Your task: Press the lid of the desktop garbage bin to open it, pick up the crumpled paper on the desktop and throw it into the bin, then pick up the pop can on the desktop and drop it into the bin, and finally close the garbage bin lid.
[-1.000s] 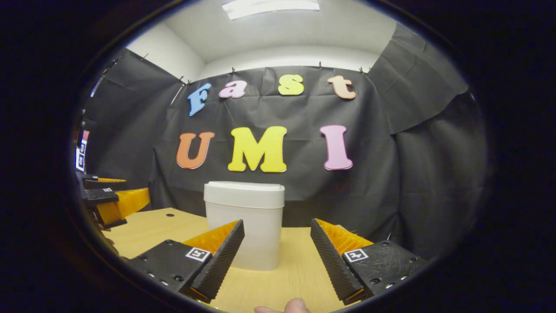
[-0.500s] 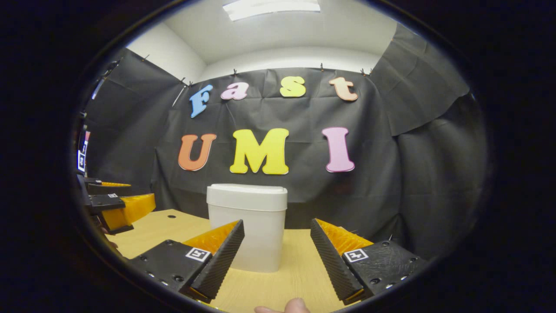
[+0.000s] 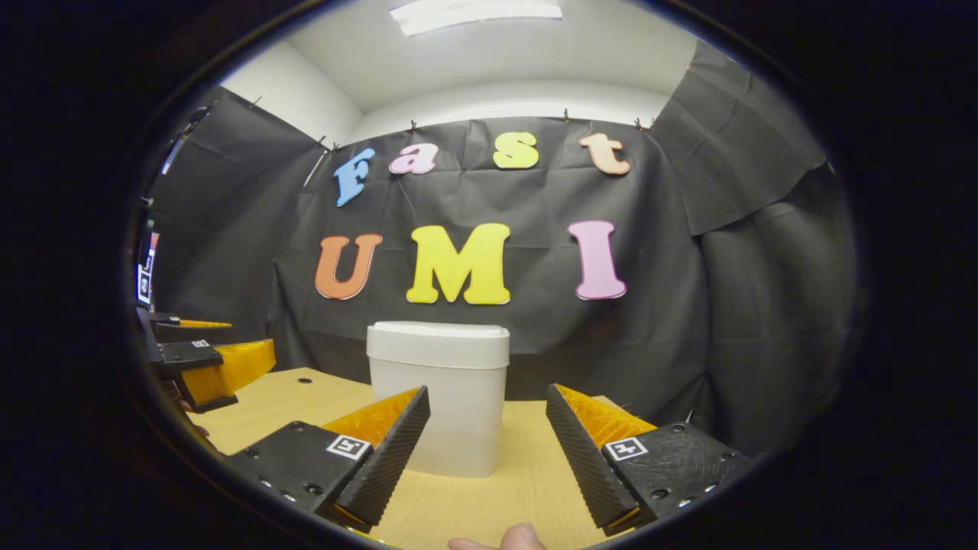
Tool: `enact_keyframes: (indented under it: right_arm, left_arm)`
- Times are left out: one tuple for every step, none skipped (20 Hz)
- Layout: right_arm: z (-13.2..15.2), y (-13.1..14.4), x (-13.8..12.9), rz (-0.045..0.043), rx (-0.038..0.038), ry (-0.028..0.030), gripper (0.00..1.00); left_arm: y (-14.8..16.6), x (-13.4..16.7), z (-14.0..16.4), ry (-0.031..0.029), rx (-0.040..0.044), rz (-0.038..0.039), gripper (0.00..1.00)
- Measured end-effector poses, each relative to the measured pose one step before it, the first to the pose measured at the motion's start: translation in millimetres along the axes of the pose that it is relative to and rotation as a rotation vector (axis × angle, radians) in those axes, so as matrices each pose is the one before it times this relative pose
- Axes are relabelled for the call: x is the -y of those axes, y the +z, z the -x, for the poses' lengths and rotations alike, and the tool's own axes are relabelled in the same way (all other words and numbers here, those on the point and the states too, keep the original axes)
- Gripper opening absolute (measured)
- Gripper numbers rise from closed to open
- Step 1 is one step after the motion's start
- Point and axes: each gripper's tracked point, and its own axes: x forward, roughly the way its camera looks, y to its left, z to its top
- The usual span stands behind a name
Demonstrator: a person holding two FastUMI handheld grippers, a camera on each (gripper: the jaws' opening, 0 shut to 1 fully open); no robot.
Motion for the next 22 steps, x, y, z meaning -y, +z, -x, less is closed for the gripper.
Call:
enact_keyframes:
  right_arm:
    - [-0.03, 0.46, -0.27, -0.00168, -0.00021, 0.00028, 0.95]
    - [0.05, -0.11, -0.59, -0.00147, 0.00024, 0.00089, 0.95]
    - [0.32, -0.36, -0.96, -0.00009, 0.00041, 0.00164, 0.95]
    - [-0.64, -0.44, -0.52, 0.00019, 0.0001, 0.00157, 0.95]
    - [-0.1, 1.11, -0.74, 0.00163, 0.00204, 0.00069, 0.95]
    - [0.1, 0.28, 0.61, 0.00238, 0.00166, -0.00204, 0.95]
    - [0.24, 1.05, 0.6, -0.00188, 0.00275, -0.00173, 0.95]
    - [0.18, 0.72, -0.79, -0.00557, 0.00149, 0.00128, 0.95]
    - [0.69, 0.54, -0.87, -0.00505, 0.00184, 0.00173, 0.95]
    - [-0.06, -0.04, -0.24, -0.00219, 0.00115, 0.00077, 0.95]
    - [-0.69, -0.49, 0.53, 0.00082, -0.0012, -0.00171, 0.95]
    - [-0.57, -1.28, 0.23, 0.00066, -0.00319, -0.00185, 0.97]
    - [-0.36, -1.21, 0.04, -0.00177, -0.0042, 0.00038, 0.97]
    - [0.35, -0.65, -0.6, -0.00235, -0.00235, 0.0013, 0.95]
    - [0.61, 0.69, -0.39, -0.00087, -0.00039, 0.00082, 0.95]
    - [-0.85, -0.22, 0.7, 0.00128, -0.00038, -0.00152, 0.95]
    - [0.35, 0.59, 0.57, 0.00034, 0.00188, -0.00069, 0.95]
    - [0.03, -0.07, 0.29, -0.00118, 0.00088, -0.00031, 0.95]
    - [-0.26, -0.42, -0.09, -0.00066, -0.00009, 0.00065, 0.95]
    - [-0.21, -0.61, -0.19, 0.0, -0.0008, 0.00038, 0.95]
    - [0.26, -0.35, -0.78, 0.00213, -0.0015, -0.0001, 0.95]
    - [-0.31, -0.73, -0.33, 0.00185, -0.00089, 0.00179, 0.95]
  left_arm:
    - [-0.6, 0.0, 0.68, -0.00007, 0.00078, 0.0011, 0.96]
    - [-0.49, -0.41, -0.2, 0.00023, -0.00001, 0.00046, 0.96]
    - [0.5, -0.13, -0.63, 0.00079, 0.00094, 0.00058, 0.96]
    - [0.23, -0.15, 0.24, 0.00016, -0.00165, 0.00151, 0.96]
    - [-1.94, 0.01, -0.7, -0.00183, -0.00208, 0.00127, 0.96]
    - [-0.14, -0.19, -0.63, 0.00311, -0.00088, 0.00155, 0.96]
    - [1.59, -1.48, 0.59, 0.00191, 0.0048, 0.00177, 0.96]
    - [1.51, -0.25, -0.02, 0.00131, 0.00385, 0.00107, 0.96]
    - [1.06, 0.62, -0.87, -0.00102, 0.00285, -0.00295, 0.96]
    - [1.07, -0.33, 0.26, -0.00037, 0.00094, -0.00418, 0.96]
    - [-0.29, -0.48, 0.02, -0.00051, 0.00075, -0.0028, 0.96]
    - [-0.61, 0.39, 0.57, -0.00093, 0.00033, 0.00123, 0.96]
    - [0.02, 0.92, -0.32, -0.00238, -0.0005, 0.00165, 0.96]
    - [-0.24, -0.4, 0.34, 0.00005, -0.00011, 0.00099, 0.96]
    - [0.28, -0.2, -0.55, -0.0002, -0.00079, -0.00046, 0.96]
    - [0.16, -0.18, 0.44, 0.00105, 0.00022, -0.00084, 0.96]
    - [0.26, -0.06, -0.61, 0.00047, 0.00171, -0.0015, 0.96]
    - [0.99, 0.12, -0.38, 0.00072, 0.00085, -0.00077, 0.96]
    - [-0.23, 0.05, 0.72, 0.00019, 0.00083, 0.00044, 0.96]
    - [-0.82, 0.23, 0.04, -0.00001, -0.00176, -0.00002, 0.96]
    - [-0.5, -0.82, 0.94, 0.00063, -0.00043, 0.00039, 0.96]
    - [-0.15, -0.05, 0.45, 0.0007, 0.00037, 0.00097, 0.96]
